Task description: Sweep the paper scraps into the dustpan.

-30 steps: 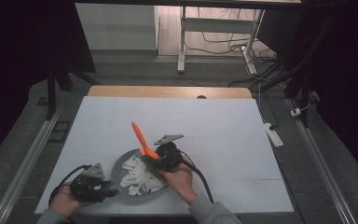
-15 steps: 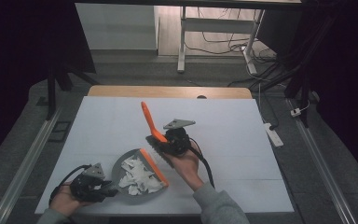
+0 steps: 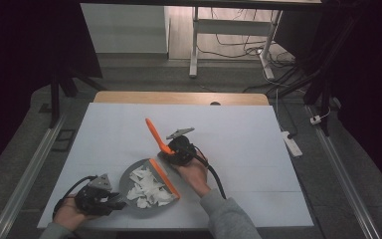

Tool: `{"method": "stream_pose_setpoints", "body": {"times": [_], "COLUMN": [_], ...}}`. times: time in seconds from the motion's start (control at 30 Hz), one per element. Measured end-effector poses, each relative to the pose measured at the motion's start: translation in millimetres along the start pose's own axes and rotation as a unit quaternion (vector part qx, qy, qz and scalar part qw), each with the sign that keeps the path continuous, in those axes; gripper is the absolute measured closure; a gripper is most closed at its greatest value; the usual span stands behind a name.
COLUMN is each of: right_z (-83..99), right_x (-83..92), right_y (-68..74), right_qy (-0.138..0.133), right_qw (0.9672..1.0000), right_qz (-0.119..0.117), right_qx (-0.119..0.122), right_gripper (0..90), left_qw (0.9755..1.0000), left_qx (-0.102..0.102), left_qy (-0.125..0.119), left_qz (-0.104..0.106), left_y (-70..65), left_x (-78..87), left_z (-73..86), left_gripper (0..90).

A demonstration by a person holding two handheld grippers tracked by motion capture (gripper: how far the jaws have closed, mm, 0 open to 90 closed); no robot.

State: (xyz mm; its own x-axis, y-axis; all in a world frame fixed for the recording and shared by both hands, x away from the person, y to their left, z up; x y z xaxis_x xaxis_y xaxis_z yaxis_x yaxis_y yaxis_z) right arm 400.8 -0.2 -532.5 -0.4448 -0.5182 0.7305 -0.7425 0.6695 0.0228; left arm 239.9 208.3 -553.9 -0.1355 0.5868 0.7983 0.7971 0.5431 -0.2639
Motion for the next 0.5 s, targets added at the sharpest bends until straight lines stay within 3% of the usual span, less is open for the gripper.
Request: {"method": "stream_pose_setpoints", "body": {"times": [0.13,0.23,0.3,0.5], "right_z": [-0.6,-3.4,-5.9,-11.3], "right_x": [-0.8,6.1,12.1,28.1], "right_y": [23.2,34.9,36.5,19.2], "right_qy": [0.004,-0.011,-0.022,-0.052], "right_qw": [0.9992,0.9969,0.9965,0.9963], "right_qz": [-0.031,-0.077,-0.078,-0.068], "right_qx": [0.023,0.013,0.021,0.004], "right_gripper": [70.4,70.4,70.4,70.4], "left_qw": [1.0000,1.0000,1.0000,1.0000], "left_qx": [0.000,0.002,0.003,0.004], "left_qy": [0.000,-0.001,-0.002,-0.005], "left_qz": [0.000,0.000,0.000,0.000], "left_y": [0.1,0.5,0.7,1.1], "left_x": [-0.1,-0.3,-0.6,-1.4], "left_z": [-0.1,0.0,0.0,-0.3], "left_gripper": [61.6,61.6,61.6,61.6]}}
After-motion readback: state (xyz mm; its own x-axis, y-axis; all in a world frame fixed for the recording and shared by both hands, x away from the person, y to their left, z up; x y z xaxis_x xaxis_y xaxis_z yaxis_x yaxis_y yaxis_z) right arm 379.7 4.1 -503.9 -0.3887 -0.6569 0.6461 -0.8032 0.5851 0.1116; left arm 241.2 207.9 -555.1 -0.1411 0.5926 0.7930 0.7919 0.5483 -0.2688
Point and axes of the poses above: each handheld gripper's, and its own axes: x roughly backward along the jaws, z roughly out of its underside, y roughly to its left, the point moved 5 cm from there along -x, roughly forward along the jaws, and after that the axes turned 6 degrees about z, right-handed, at the moved point
